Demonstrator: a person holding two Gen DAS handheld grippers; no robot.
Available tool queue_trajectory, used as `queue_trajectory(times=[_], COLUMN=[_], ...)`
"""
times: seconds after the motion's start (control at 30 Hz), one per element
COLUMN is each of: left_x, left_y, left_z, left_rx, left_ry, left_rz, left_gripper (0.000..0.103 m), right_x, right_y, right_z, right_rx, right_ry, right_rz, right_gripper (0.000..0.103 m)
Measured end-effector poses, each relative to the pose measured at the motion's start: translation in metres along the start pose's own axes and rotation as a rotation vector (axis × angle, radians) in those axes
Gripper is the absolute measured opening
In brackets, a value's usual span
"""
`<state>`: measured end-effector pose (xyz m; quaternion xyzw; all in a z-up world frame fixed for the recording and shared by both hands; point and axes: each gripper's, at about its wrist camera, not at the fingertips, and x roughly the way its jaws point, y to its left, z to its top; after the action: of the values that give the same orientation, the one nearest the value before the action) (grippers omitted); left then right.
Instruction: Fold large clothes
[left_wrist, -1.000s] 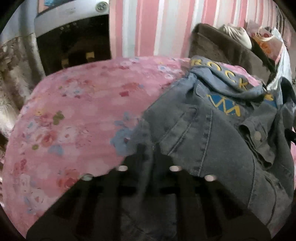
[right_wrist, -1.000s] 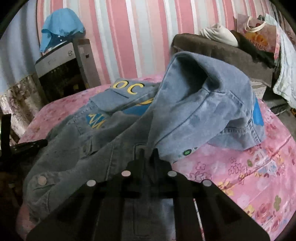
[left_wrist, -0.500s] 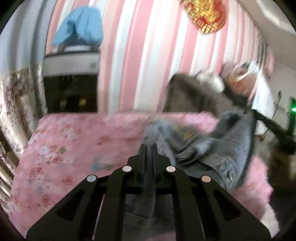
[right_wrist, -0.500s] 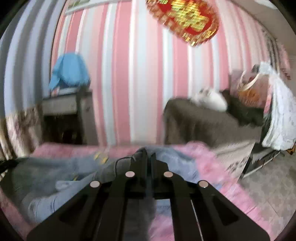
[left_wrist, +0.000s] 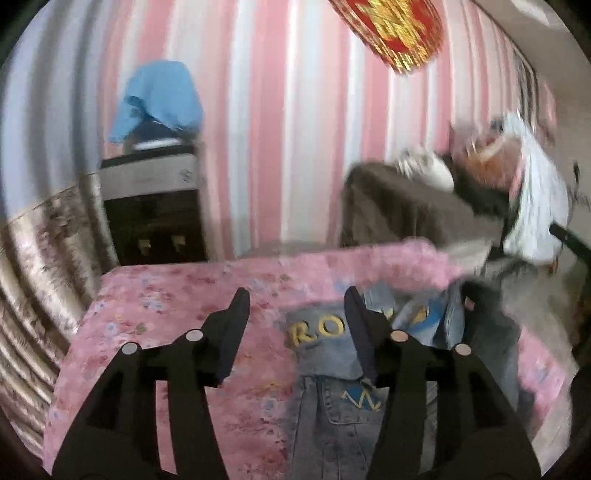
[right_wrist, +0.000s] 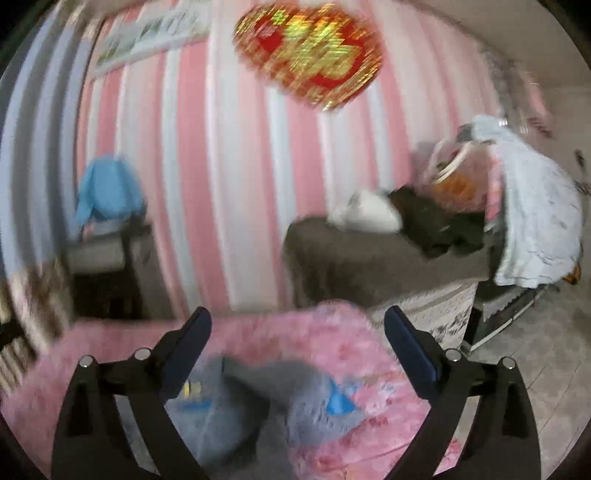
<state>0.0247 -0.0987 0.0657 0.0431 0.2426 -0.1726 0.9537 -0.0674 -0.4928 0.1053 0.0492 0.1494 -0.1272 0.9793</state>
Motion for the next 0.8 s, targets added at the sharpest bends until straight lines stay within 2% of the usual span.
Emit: queue_trajectory(times=[0.03, 0.07, 0.1, 0.17, 0.27, 0.33, 0.47, 0.5, 0.53, 0.6, 0.67, 0.7, 0.73, 0.8], left_x=[0.013, 0.033, 0.053, 0.088, 0.140, 0.165, 0.208, 0.222, 0.231, 0.261, 0.273, 0.274, 0.276, 0.275], left_y=[-0.004, -0.009, -0.011, -0.010, -0.005, -0.009, -0.028, -0.031, -0.033, -0.034, -0.033, -0.035, -0.037, -0.033], left_z=[-0.004, -0.010, -0.017, -0.031, -0.047, -0.053, -0.066, -0.070, -0.072, -0.075, -0.072, -0.069, -0.067, -0.064], left_rx=[0.013, 0.030, 0.024, 0.000, -0.018, -0.023, 0.072, 0.083, 0.089, 0.084, 0.067, 0.082, 0.090, 0.073], left_ry=[0.016, 0.057, 0.099, 0.158, 0.241, 0.293, 0.374, 0.397, 0.417, 0.471, 0.467, 0.457, 0.445, 0.427], left_rz=[0.004, 0.005, -0.003, 0.007, 0.015, -0.027, -0.053, -0.048, -0.047, -0.034, -0.026, -0.025, -0.027, -0.033], left_gripper=[0.061, 0.074, 0.082, 0.090, 0.091, 0.091, 0.092, 0.090, 0.090, 0.083, 0.082, 0.075, 0.068, 0.043], right_x=[0.017, 0.030, 0.039, 0.069, 0.109, 0.131, 0.156, 0.163, 0.166, 0.177, 0.180, 0.178, 0.175, 0.163], right_y=[0.007, 0.010, 0.011, 0.015, 0.020, 0.025, 0.036, 0.036, 0.036, 0.029, 0.019, 0.014, 0.011, 0.000], right_z=[-0.006, -0.013, -0.017, -0.027, -0.040, -0.045, -0.061, -0.065, -0.068, -0.075, -0.074, -0.071, -0.068, -0.051], right_rx=[-0.047, -0.069, -0.080, -0.096, -0.122, -0.163, -0.219, -0.214, -0.205, -0.167, -0.122, -0.102, -0.087, -0.009], right_ry=[0.061, 0.095, 0.123, 0.200, 0.288, 0.343, 0.410, 0.434, 0.447, 0.474, 0.459, 0.435, 0.415, 0.326], right_rz=[0.018, 0.028, 0.026, 0.042, 0.053, 0.055, 0.036, 0.023, 0.020, 0.007, -0.003, -0.006, -0.005, 0.027], right_gripper=[0.095, 0.095, 0.095, 0.095, 0.095, 0.095, 0.095, 0.092, 0.086, 0.026, 0.017, 0.011, 0.010, 0.008])
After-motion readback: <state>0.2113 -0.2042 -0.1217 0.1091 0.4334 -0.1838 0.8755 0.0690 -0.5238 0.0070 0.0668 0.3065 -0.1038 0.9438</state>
